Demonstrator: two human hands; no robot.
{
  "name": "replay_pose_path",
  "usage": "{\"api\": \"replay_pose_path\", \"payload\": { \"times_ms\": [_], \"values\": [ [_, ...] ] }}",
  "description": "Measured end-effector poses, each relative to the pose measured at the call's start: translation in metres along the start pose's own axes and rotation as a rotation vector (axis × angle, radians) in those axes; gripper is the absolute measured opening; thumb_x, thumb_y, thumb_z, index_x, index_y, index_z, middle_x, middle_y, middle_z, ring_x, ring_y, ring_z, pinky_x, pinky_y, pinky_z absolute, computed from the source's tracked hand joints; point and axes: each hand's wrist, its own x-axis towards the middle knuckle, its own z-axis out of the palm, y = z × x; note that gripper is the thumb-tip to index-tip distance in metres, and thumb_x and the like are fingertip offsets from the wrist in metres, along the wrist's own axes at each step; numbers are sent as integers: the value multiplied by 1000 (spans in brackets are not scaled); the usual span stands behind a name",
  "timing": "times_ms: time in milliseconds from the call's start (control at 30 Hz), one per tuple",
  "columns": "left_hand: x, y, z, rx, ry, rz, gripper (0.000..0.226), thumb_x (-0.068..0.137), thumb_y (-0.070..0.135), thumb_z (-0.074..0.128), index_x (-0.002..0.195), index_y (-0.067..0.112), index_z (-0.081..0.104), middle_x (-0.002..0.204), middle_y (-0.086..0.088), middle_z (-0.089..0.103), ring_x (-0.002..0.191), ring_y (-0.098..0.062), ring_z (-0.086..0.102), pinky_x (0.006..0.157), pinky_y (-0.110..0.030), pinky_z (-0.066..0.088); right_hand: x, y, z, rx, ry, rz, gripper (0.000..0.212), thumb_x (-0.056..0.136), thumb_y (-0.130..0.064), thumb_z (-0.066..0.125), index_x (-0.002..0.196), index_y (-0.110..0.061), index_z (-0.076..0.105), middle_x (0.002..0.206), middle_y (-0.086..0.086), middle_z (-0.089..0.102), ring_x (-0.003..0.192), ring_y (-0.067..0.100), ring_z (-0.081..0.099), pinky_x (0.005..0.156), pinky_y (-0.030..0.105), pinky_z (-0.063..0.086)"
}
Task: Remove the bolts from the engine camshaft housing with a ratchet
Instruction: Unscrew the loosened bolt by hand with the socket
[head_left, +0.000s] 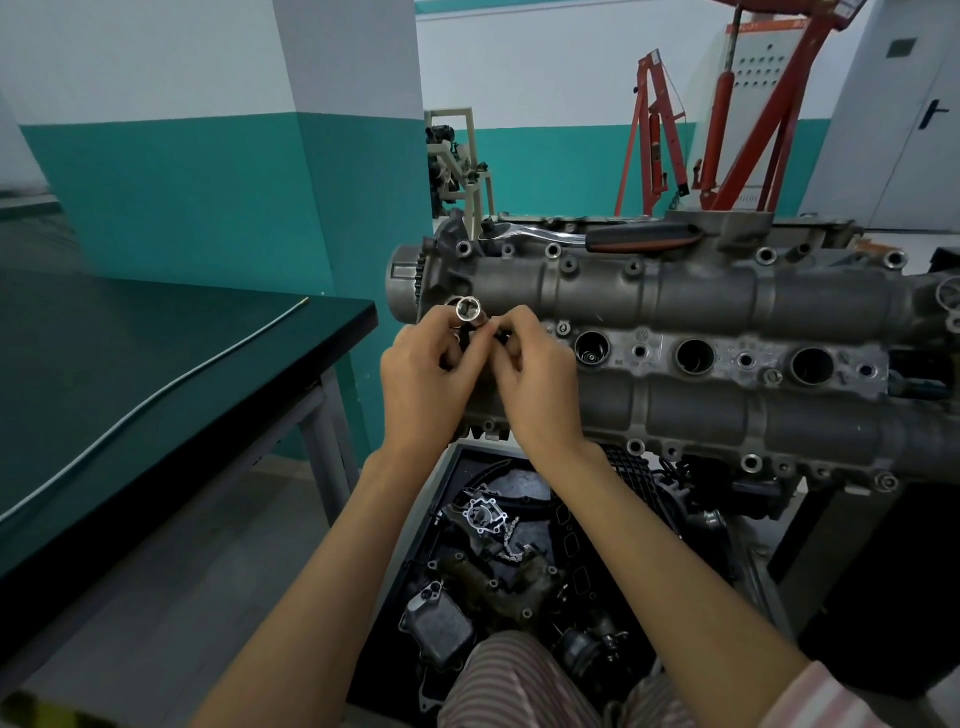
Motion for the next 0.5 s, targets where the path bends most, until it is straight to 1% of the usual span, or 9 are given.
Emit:
{"api": "replay_pose_path", "payload": {
  "times_ms": [100, 167, 200, 233, 300, 400, 500],
  "values": [
    [0, 1, 2, 0, 28, -19, 23, 85, 25, 66, 74, 6, 58, 48, -3, 43, 46, -22, 39, 48, -34, 35, 0, 0, -1, -1, -19, -14, 6, 92, -9, 53, 90, -7, 58, 55, -19, 37, 50, -1, 45, 50, 12, 31],
    [0, 1, 3, -14, 59, -48, 26, 84, 24, 67, 70, 6, 55, 48, -4, 43, 45, -23, 39, 47, -36, 36, 0, 0, -1, -13, -44, -31, 12, 93, -10, 51, 98, -8, 61, 59, -16, 45, 52, 1, 45, 52, 15, 33],
    [1, 1, 4, -19, 70, -55, 27, 84, 24, 68, 69, 8, 53, 48, -4, 43, 45, -23, 38, 47, -36, 36, 0, 0, -2, -19, -57, -40, 15, 93, -10, 50, 102, -9, 61, 62, -11, 52, 54, 4, 48, 53, 21, 38],
    [1, 1, 4, -22, 73, -59, 26, 84, 25, 68, 68, 12, 52, 48, -3, 43, 45, -23, 38, 47, -35, 36, 0, -1, -2, -30, -71, -51, 17, 94, -10, 49, 105, -9, 62, 67, -3, 58, 57, 11, 53, 55, 28, 43],
    [0, 0, 4, -28, 63, -57, 25, 84, 30, 66, 71, 15, 51, 48, 0, 43, 46, -20, 39, 47, -33, 36, 0, -1, -3, -63, -93, -73, 21, 95, -12, 46, 110, -9, 61, 72, 5, 62, 61, 19, 57, 58, 38, 47],
    [0, 0, 3, -20, 25, -14, 24, 86, 37, 58, 84, 13, 59, 50, 2, 48, 45, -17, 44, 49, -32, 38, 0, -1, -3, -93, -93, -97, 25, 97, -15, 44, 114, -8, 60, 75, 6, 64, 63, 20, 59, 59, 41, 49],
    [0, -1, 0, -1, -24, 23, 23, 90, 29, 56, 109, 18, 63, 51, 1, 54, 46, -18, 50, 48, -33, 42, 0, -2, -4, -112, -89, -117, 27, 97, -14, 45, 118, -8, 60, 82, 8, 68, 69, 21, 63, 63, 39, 51]
  ]
}}
